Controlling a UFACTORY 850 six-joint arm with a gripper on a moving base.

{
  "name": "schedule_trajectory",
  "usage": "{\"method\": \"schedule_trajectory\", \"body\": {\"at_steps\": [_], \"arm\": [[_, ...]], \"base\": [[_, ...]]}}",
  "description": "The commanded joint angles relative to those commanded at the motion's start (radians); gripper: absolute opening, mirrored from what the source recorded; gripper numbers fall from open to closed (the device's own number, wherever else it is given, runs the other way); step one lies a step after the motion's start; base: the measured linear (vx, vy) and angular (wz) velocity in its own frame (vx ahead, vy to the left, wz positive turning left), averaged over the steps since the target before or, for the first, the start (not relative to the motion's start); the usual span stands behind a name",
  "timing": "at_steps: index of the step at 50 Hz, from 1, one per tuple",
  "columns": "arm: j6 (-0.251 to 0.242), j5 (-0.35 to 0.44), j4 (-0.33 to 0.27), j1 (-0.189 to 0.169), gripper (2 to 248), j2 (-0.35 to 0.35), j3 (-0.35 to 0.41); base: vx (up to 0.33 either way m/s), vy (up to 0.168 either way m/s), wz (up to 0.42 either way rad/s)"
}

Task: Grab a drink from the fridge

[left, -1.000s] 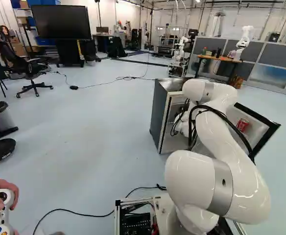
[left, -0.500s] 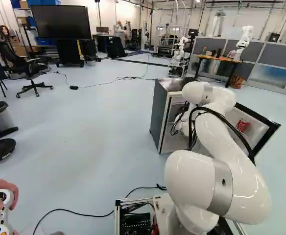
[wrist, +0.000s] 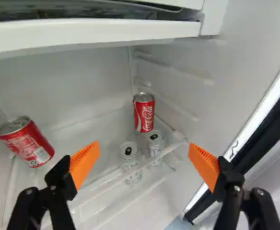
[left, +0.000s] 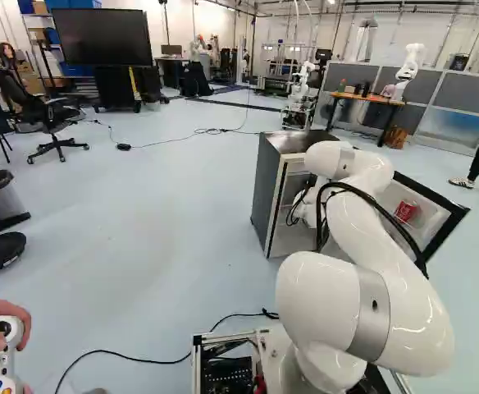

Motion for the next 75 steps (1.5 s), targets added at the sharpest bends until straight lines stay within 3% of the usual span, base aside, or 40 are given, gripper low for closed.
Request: {"method": "schedule_trajectory", "body": {"at_steps": [75], "arm": [[0.0,-0.001,0.0,0.016,247,-0.103,-0.178]], "base": [[0.0,0.0,0.0]]}}
